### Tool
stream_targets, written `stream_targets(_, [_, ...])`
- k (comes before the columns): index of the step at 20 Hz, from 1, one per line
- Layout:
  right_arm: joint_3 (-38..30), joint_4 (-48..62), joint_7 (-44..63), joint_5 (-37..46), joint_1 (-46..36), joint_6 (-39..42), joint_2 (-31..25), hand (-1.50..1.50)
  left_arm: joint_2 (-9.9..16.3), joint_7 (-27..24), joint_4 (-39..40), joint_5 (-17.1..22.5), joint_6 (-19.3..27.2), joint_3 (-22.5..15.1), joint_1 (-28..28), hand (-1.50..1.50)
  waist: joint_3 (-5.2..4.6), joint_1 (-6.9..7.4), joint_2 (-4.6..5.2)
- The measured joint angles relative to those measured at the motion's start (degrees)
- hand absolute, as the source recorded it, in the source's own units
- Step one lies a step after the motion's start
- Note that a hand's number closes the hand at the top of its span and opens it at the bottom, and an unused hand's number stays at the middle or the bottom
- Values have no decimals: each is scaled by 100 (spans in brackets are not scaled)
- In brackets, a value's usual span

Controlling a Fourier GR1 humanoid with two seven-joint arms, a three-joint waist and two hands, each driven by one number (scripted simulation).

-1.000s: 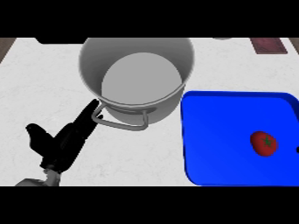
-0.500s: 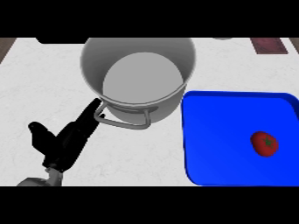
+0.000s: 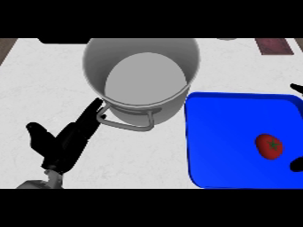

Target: Pick the tomato from the tray and place it in the pot

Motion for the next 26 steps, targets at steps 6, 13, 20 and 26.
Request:
stream_targets(6, [352, 222, -193, 800, 106, 28, 378, -150, -128, 50, 15, -119, -95, 105, 7, 0, 2, 7, 5])
stream_targets(13, [419, 292, -427, 1672, 476, 82, 421, -150, -140, 23, 23, -145, -347, 270, 110, 0, 2, -3, 4])
stream_targets(20, [380, 585, -776, 2279, 559, 258, 747, -150, -247, 83, -164, -268, -517, 388, 322, 0, 3, 5, 4])
stream_targets(26, [304, 880, -1053, 2758, 562, 309, 1047, -150, -370, 247, -333, -385, -608, 479, 357, 0, 3, 7, 4])
